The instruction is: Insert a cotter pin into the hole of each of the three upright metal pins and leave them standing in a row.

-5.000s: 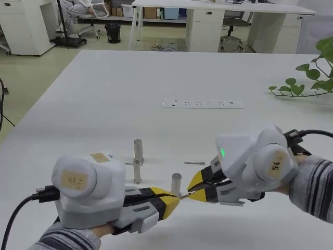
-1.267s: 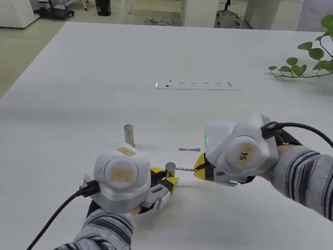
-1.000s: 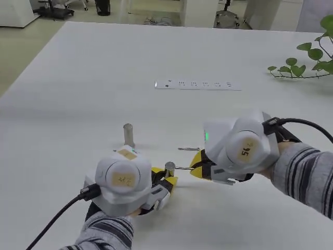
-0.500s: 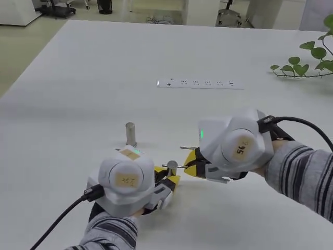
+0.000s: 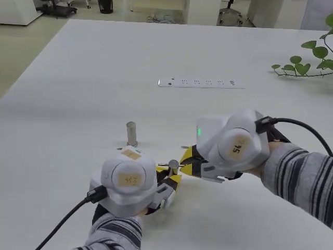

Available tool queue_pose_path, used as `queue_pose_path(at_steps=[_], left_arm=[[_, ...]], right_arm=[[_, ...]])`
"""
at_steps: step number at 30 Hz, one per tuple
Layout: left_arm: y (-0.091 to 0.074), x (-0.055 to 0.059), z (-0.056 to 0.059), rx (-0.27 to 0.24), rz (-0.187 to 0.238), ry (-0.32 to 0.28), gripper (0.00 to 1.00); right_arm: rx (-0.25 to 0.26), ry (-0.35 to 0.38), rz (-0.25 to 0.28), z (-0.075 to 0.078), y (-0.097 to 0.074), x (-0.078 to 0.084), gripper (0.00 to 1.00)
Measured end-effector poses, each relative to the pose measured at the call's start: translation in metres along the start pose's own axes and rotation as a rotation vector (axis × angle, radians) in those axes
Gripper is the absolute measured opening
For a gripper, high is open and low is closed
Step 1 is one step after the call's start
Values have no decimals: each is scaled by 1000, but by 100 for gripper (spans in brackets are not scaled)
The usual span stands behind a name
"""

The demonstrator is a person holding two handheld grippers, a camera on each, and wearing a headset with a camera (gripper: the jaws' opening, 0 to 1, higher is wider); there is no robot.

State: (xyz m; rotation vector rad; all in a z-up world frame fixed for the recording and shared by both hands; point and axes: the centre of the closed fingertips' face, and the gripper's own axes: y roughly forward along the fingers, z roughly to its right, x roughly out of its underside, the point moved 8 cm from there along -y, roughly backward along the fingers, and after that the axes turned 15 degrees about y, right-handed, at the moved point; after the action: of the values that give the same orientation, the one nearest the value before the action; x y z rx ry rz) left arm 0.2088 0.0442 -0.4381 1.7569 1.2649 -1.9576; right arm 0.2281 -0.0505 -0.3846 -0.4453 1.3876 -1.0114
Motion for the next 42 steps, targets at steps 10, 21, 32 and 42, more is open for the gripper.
queue_pose_path(at_steps=[10, 21, 32, 42], left_arm=[[0, 0, 2, -23, -6, -27, 10], [0, 0, 3, -34, -10, -29, 10], [1, 1, 3, -38, -14, -26, 10], [0, 0, 3, -45, -24, -24, 11]], right_arm=[[-2, -19, -14, 0, -9, 3, 0], [-3, -5, -8, -1, -5, -1, 0], [-3, 11, -4, -1, -4, -1, 0], [1, 17, 0, -2, -1, -2, 0]])
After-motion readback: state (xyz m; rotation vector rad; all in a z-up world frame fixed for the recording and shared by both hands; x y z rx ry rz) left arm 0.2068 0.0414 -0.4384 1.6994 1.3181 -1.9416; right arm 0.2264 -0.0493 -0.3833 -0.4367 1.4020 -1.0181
